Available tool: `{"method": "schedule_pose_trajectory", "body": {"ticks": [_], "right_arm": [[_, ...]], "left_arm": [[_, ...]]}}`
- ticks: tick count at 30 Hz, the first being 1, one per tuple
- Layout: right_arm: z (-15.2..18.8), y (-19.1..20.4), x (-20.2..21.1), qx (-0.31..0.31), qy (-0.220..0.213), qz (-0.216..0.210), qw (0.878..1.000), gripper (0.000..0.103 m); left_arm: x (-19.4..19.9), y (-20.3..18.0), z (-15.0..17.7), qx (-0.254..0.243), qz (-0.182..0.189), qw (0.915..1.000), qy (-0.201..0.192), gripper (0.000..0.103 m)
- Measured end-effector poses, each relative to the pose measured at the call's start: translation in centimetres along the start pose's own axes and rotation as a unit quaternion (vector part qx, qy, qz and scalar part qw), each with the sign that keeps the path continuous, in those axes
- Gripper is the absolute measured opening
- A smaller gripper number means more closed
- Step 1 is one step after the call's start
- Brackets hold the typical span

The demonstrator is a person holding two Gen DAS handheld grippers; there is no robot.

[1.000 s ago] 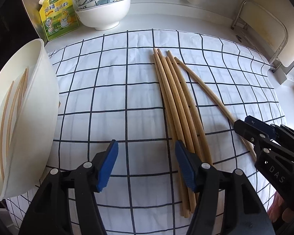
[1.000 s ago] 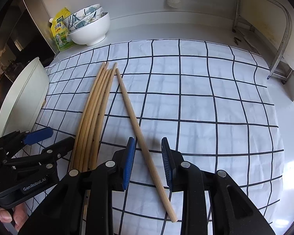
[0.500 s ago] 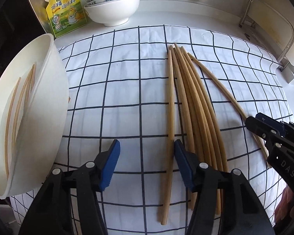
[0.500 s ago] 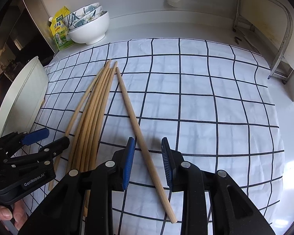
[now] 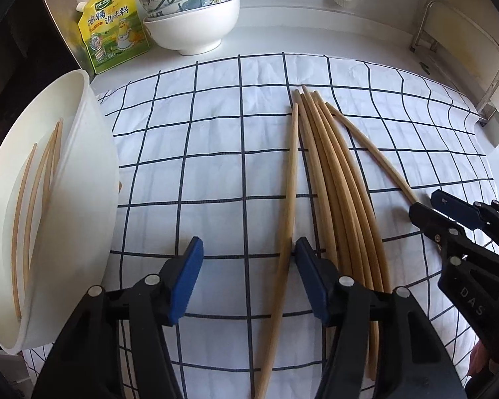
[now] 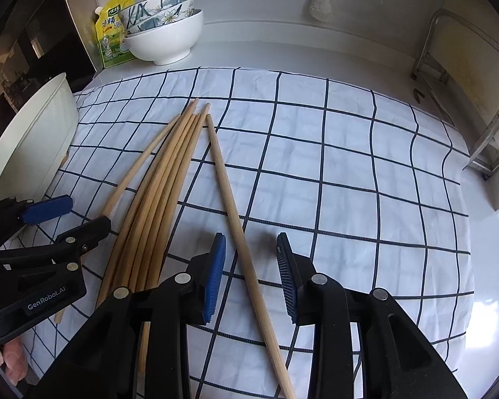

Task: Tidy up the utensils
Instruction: 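Close the left tool on a chopstick and lift it over the basin while the right tool carries another, then lower the left tool's chopstick into the white basin and open it while the right tool releases its own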

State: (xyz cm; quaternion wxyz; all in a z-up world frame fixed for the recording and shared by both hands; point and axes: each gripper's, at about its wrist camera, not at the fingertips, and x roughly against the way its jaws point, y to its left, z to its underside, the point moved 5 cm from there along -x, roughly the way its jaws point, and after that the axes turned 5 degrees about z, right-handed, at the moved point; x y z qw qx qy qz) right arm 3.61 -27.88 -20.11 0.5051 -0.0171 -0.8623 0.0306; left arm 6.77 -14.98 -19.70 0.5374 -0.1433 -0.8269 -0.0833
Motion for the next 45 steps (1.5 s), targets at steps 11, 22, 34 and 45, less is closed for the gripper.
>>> {"method": "schedule_pose_trajectory", "body": {"ticks": [11, 22, 34, 45], "right_arm": [[-0.2, 1.0, 0.1, 0.000, 0.002, -0.025, 1.000, 0.006], [-2.9, 1.8, 6.6, -0.053, -0.032, -0.066, 0.996, 0.006], [-10.7, 14.8, 10.1, 0.015, -0.072, -0.138, 0.988, 0.006], [-13.1, 27.9, 5.5, 0.069, -0.013, -0.183, 0.981, 0.006]], "left_arm": [[0.6, -0.2, 0.6, 0.006, 0.036, 0.9993, 0.003, 0.007], [7.3, 2.2, -1.9, 0.021, 0.068, 0.9964, -0.045, 0.007], [14.0, 15.1, -3.3, 0.085, 0.021, 0.9897, -0.113, 0.007], [11.5, 26.0, -1.2, 0.141, -0.015, 0.9867, -0.080, 0.007]]}}
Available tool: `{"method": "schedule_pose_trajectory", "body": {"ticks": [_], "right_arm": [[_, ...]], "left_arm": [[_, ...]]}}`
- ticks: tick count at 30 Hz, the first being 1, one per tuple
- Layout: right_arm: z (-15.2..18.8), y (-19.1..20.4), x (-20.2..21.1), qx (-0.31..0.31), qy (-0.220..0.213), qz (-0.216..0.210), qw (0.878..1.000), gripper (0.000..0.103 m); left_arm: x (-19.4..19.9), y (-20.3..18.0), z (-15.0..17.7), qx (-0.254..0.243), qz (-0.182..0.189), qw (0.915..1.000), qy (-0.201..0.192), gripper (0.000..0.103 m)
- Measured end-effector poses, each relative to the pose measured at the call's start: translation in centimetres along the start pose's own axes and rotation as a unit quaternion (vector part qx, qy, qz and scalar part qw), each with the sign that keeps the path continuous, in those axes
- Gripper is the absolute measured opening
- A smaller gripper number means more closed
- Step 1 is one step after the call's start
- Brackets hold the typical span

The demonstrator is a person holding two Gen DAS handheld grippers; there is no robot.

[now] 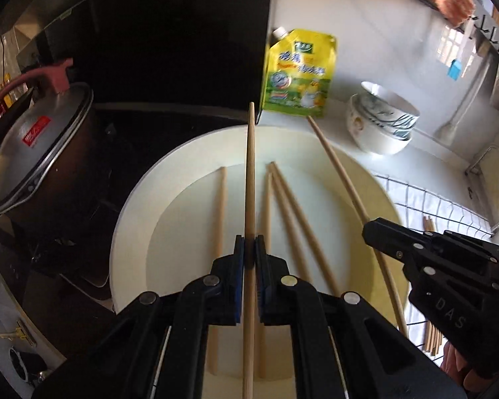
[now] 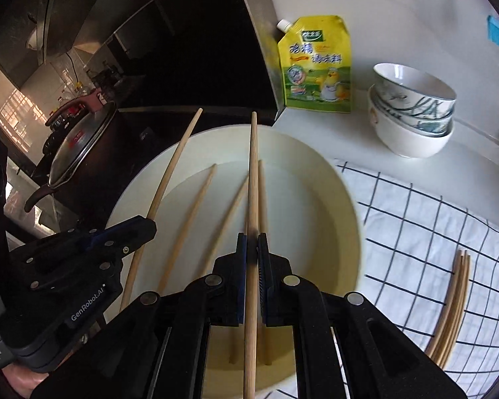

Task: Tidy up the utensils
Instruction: 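Lower the left tool's chopstick into the white basin and open it while the right tool releases its own, then move both open tools back over the chopstick bundle on the cloth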

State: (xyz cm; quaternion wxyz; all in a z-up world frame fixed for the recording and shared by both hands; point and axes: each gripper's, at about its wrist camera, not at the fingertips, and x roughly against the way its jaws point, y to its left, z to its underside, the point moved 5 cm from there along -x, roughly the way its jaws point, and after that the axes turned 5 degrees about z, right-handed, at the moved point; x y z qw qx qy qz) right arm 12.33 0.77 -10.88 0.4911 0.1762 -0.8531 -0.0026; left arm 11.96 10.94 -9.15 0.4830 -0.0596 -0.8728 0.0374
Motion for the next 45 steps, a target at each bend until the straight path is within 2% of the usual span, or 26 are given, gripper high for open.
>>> {"method": "schedule_pose_trajectory", "body": {"ticks": [4, 9, 19, 20, 22, 24, 25, 37, 45], "right_arm": [[0.4, 1.7, -2.8, 0.005, 0.028, 0.002, 1.000, 0.006], [1.2, 1.8, -5.1, -0.008, 0.058, 0.017, 0.998, 0.006], [2.0, 0.7, -6.1, -0.022, 0.071, 0.042, 0.996, 0.007], [2.0, 0.7, -6.1, -0.022, 0.069, 0.043, 0.996, 0.007], [2.0, 0.7, -5.8, -0.023, 0.065, 0.045, 0.997, 0.007], [1.8, 0.6, -5.5, -0.026, 0.059, 0.050, 0.997, 0.007], [1.8, 0.5, -5.2, -0.028, 0.057, 0.050, 0.997, 0.007], [2.9, 0.0, -1.9, -0.029, 0.039, 0.049, 0.998, 0.009], [3.9, -0.8, 1.3, -0.027, 0.023, 0.048, 0.998, 0.009]], "left_arm": [[-2.0, 1.3, 0.7, -0.004, 0.001, 0.9996, 0.029, 0.007], [-3.8, 2.6, 1.7, -0.001, 0.006, 0.9986, 0.052, 0.007], [-4.9, 3.1, 1.8, -0.003, 0.016, 0.9980, 0.061, 0.008], [-4.8, 3.1, 1.7, -0.003, 0.016, 0.9981, 0.060, 0.008], [-4.6, 3.2, 1.5, 0.000, 0.016, 0.9982, 0.058, 0.015], [-4.2, 3.4, 1.4, 0.003, 0.013, 0.9985, 0.053, 0.036], [-3.9, 3.5, 1.3, 0.005, 0.011, 0.9987, 0.049, 0.039], [-0.9, 3.9, 1.6, 0.010, 0.005, 0.9993, 0.034, 0.040], [1.0, 2.2, 1.8, 0.003, 0.008, 0.9997, 0.022, 0.040]]}}
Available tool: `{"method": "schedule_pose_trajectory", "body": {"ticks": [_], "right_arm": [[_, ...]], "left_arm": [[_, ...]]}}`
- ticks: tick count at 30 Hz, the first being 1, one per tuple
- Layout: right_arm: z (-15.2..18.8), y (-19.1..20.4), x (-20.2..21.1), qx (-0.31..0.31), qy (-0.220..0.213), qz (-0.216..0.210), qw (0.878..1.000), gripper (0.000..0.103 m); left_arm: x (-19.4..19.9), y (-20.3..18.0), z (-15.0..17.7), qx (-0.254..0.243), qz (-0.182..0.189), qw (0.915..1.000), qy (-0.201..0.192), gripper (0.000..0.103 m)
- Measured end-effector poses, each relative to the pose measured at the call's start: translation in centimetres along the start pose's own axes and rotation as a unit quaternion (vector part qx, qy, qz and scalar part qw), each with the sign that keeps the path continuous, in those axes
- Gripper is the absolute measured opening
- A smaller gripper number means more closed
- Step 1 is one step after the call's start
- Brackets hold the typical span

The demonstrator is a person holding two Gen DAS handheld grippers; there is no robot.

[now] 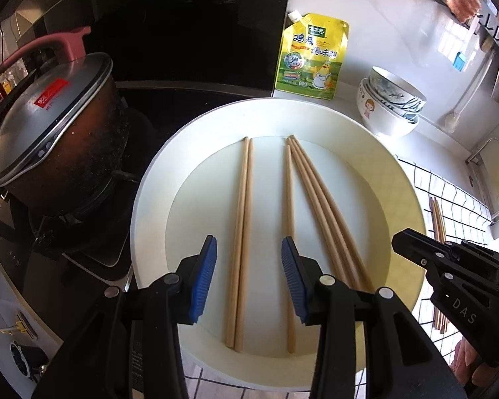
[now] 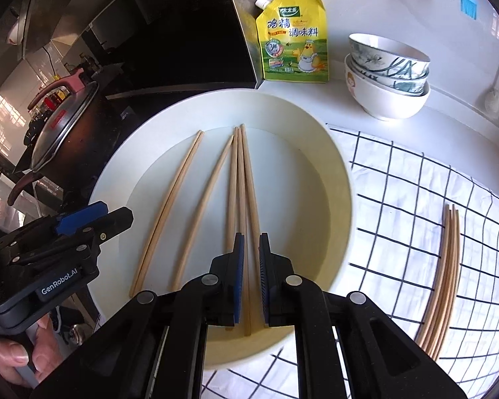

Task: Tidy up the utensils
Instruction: 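Move both open tools back over the chopstick bundle on the cloth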

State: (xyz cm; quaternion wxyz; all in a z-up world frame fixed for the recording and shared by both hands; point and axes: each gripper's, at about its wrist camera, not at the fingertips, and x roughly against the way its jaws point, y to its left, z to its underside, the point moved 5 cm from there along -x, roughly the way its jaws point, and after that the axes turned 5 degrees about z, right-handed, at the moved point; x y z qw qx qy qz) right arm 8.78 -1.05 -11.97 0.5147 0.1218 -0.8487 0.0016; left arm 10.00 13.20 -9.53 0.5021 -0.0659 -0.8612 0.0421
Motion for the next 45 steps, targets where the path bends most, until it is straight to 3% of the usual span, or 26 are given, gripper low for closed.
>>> {"method": "schedule_pose_trajectory", "body": {"ticks": [9, 21, 26, 32, 35, 45], "right_arm": [[1.3, -3.5, 3.5, -0.013, -0.021, 0.012, 1.000, 0.010], [4.4, -11.5, 6.8, -0.058, -0.031, 0.048, 0.997, 0.011], [6.0, -15.0, 7.7, -0.072, -0.035, 0.074, 0.994, 0.017], [8.7, -18.9, 7.3, -0.091, -0.019, 0.091, 0.991, 0.018], [9.9, -20.5, 6.4, -0.101, -0.007, 0.093, 0.990, 0.023], [12.8, -22.9, 3.3, -0.113, 0.019, 0.093, 0.989, 0.023]], "left_arm": [[1.3, -4.6, 0.2, -0.016, 0.017, 0.9996, -0.014, 0.040], [1.4, -13.1, 1.4, -0.056, 0.055, 0.9969, -0.011, 0.040], [0.8, -16.6, 2.0, -0.074, 0.071, 0.9947, -0.003, 0.043], [-0.1, -20.7, 3.2, -0.101, 0.088, 0.9909, 0.008, 0.045], [-0.9, -22.3, 4.1, -0.111, 0.090, 0.9895, 0.019, 0.045], [-4.3, -24.1, 6.2, -0.126, 0.081, 0.9873, 0.053, 0.048]]}}
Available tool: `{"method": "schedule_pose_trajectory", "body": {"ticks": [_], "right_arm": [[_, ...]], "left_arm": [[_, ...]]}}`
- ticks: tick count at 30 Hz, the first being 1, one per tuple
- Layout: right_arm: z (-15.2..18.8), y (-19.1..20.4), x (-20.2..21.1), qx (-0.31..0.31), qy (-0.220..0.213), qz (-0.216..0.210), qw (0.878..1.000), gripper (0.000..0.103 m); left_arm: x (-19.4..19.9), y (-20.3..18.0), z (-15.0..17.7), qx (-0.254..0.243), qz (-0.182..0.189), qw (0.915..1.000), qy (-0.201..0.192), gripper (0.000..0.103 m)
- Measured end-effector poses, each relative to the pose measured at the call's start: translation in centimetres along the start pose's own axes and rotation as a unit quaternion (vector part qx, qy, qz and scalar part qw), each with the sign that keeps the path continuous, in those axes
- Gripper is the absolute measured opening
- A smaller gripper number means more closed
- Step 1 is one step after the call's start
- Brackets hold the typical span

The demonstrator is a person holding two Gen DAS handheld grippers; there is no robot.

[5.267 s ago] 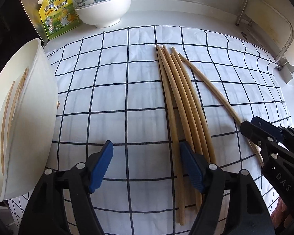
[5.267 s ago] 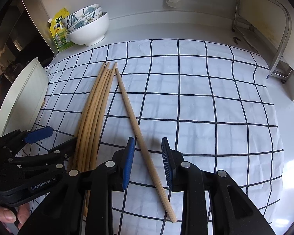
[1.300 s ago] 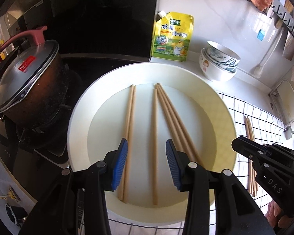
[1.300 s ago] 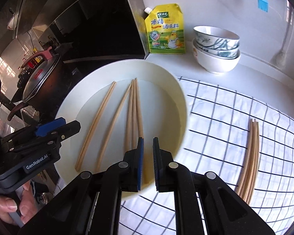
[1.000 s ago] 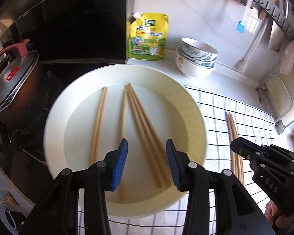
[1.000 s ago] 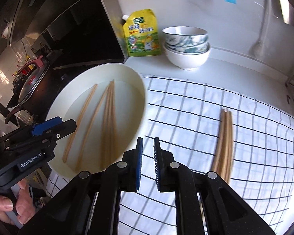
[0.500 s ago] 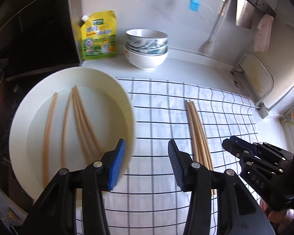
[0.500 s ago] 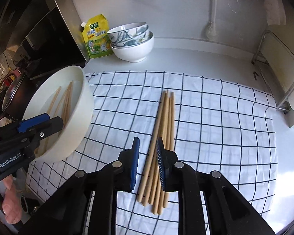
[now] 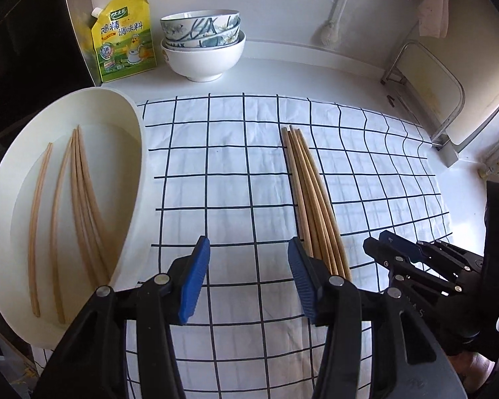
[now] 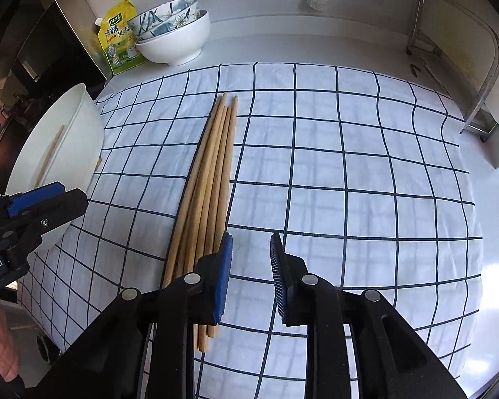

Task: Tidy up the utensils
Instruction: 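Move both open tools back over the chopstick bundle on the cloth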

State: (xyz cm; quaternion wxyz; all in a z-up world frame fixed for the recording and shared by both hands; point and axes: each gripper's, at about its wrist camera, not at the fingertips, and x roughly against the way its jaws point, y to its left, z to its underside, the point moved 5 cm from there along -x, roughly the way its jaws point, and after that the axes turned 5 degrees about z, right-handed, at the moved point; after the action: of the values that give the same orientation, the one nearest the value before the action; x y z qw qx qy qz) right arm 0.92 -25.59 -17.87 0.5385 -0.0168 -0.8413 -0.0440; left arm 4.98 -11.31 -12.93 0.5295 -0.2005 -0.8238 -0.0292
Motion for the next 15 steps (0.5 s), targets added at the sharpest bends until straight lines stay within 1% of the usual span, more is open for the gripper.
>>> {"method": "schedule_pose_trajectory", "body": {"ticks": [8, 15], "right_arm": [[-0.3, 0.5, -1.5, 0.007, -0.004, -0.015, 1.000, 0.024], [-0.4, 1.0, -2.2, 0.011, 0.000, -0.022, 1.000, 0.025]], "left_arm": [[-1.9, -0.2, 0.3, 0.004, -0.006, 0.9999, 0.011, 0.050], [-2.4, 0.0, 0.5, 0.015, -0.010, 0.9997, 0.015, 0.050]]}}
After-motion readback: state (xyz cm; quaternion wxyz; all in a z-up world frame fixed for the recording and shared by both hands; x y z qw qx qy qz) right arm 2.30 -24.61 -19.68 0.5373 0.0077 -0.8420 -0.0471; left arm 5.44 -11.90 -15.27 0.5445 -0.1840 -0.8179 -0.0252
